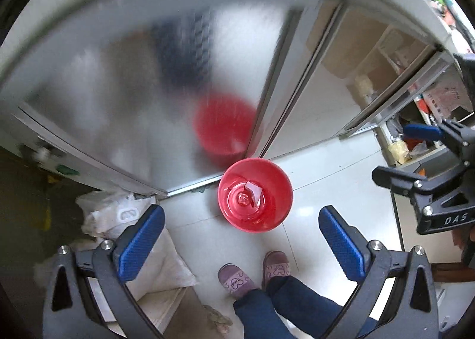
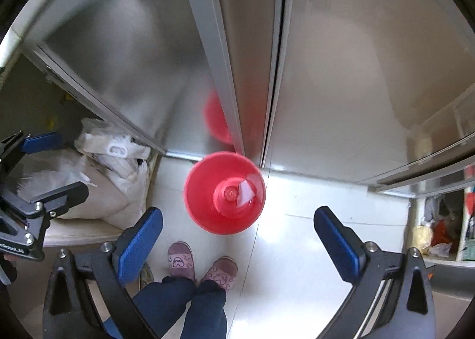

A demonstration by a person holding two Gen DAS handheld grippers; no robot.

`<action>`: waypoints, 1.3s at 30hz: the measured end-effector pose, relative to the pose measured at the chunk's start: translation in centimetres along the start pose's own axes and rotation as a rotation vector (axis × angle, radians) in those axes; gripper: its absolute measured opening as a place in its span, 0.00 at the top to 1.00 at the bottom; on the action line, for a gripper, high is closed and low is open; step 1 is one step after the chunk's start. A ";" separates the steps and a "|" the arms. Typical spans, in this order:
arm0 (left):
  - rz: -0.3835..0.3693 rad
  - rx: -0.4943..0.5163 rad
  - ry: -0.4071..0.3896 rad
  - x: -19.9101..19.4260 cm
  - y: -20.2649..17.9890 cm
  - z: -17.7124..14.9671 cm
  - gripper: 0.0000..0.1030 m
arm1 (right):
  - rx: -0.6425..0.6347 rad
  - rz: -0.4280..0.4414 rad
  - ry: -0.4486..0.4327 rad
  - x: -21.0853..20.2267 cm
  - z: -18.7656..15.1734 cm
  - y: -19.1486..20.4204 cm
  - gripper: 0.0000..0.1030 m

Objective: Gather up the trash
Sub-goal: 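Raise both tools back up to the counter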

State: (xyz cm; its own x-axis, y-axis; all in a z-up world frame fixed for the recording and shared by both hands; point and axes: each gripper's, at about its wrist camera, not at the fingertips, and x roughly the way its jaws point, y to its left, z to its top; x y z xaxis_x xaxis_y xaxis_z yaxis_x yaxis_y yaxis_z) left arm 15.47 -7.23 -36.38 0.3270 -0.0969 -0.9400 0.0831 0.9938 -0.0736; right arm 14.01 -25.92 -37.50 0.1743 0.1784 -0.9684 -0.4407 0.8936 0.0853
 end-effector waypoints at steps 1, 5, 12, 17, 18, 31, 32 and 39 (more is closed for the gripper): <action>0.001 0.001 -0.006 -1.2 -0.2 0.3 0.00 | -0.004 -0.004 -0.010 -1.5 0.3 0.0 0.01; 0.014 0.004 -0.051 -6.6 -1.1 1.7 0.00 | -0.015 -0.016 -0.054 -7.4 1.7 0.2 0.01; -0.008 -0.045 -0.155 -15.6 -1.1 4.6 0.00 | -0.022 -0.031 -0.153 -15.1 4.2 0.6 0.01; 0.020 -0.039 -0.210 -19.8 -0.7 6.7 0.00 | -0.019 0.000 -0.229 -19.2 6.3 1.3 0.01; 0.025 -0.043 -0.217 -20.5 -0.5 7.2 0.00 | -0.023 0.003 -0.241 -19.9 6.8 1.5 0.01; 0.062 -0.117 -0.216 -24.0 8.3 12.4 0.00 | -0.113 0.048 -0.302 -21.9 14.7 4.9 0.01; 0.066 -0.122 -0.213 -24.0 9.2 12.7 0.00 | -0.119 0.053 -0.300 -21.7 15.5 5.4 0.01; 0.098 -0.209 -0.213 -22.5 16.4 16.1 0.00 | -0.208 0.061 -0.277 -19.0 22.4 9.3 0.01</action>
State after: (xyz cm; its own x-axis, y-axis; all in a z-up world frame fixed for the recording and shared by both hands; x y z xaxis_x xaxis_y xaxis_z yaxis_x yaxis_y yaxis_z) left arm 24.61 10.41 -11.08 0.5155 0.0126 -0.8568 -0.1466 0.9864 -0.0737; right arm 26.33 -11.72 -13.09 0.3622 0.3597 -0.8599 -0.6231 0.7796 0.0636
